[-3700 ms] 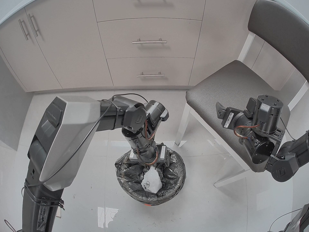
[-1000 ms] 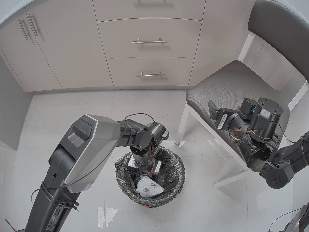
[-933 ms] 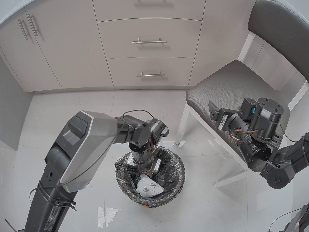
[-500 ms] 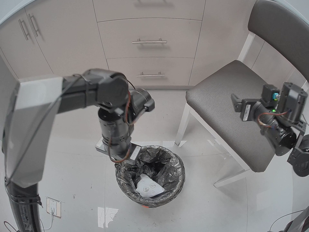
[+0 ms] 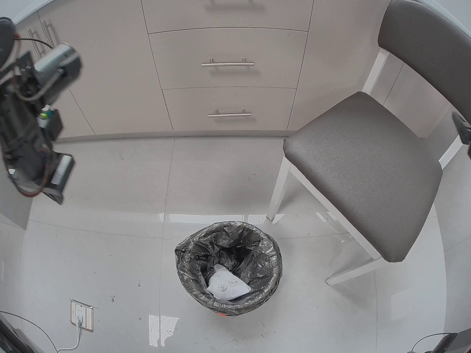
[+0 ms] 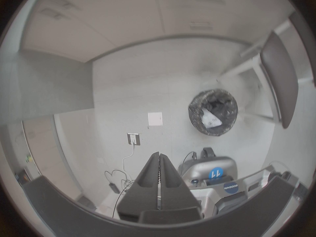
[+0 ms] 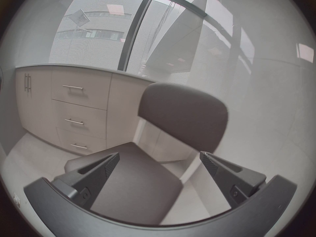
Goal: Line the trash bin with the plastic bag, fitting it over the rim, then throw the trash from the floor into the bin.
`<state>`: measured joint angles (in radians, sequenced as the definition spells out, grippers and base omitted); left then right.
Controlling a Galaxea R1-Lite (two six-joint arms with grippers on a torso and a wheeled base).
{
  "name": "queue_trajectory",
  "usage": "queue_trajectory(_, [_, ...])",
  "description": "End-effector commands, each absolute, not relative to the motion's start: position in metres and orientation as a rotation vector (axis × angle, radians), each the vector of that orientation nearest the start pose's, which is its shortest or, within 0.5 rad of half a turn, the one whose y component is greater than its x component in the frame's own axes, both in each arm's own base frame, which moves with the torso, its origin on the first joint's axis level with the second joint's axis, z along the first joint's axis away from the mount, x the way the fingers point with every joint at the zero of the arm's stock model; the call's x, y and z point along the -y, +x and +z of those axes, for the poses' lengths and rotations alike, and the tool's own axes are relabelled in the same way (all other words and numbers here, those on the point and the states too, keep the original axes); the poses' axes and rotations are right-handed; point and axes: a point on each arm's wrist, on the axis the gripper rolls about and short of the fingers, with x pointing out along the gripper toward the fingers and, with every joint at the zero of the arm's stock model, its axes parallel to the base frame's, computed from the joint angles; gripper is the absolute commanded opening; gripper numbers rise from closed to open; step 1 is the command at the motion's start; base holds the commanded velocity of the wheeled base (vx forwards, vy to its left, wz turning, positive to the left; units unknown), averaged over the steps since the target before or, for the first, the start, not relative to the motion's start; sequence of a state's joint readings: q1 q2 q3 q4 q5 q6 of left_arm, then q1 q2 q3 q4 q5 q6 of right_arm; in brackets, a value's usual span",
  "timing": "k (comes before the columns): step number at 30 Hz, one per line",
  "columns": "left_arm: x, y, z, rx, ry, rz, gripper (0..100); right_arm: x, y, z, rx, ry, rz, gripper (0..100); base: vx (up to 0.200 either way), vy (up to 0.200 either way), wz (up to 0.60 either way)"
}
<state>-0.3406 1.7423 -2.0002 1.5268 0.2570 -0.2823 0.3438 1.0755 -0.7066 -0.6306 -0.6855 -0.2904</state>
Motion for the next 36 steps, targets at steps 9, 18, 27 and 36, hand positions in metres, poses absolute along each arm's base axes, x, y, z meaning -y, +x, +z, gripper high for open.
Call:
queue_trajectory(9, [-0.028, -0.126, 0.378, -0.182, -0.198, 0.135, 0, 0.022, -0.071, 0.301, 0.422, -0.149, -0.673, 100, 0.0, 0.0, 0.0])
queue_trajectory(18, [-0.008, -0.188, 0.304, -0.042, -0.177, 0.271, 0, 0.021, -0.098, 0.26, 0.38, -0.18, -0.675, 100, 0.0, 0.0, 0.0])
queue_trajectory(27, [-0.028, -0.17, 0.243, -0.112, -0.149, 0.167, 0, 0.012, -0.102, 0.204, 0.383, -0.229, -0.7, 100, 0.0, 0.0, 0.0])
queue_trajectory(36, [-0.034, -0.139, 0.195, -0.109, -0.247, 0.269, 0, 0.008, -0.041, 0.131, 0.273, -0.27, -0.425, 100, 0.0, 0.0, 0.0])
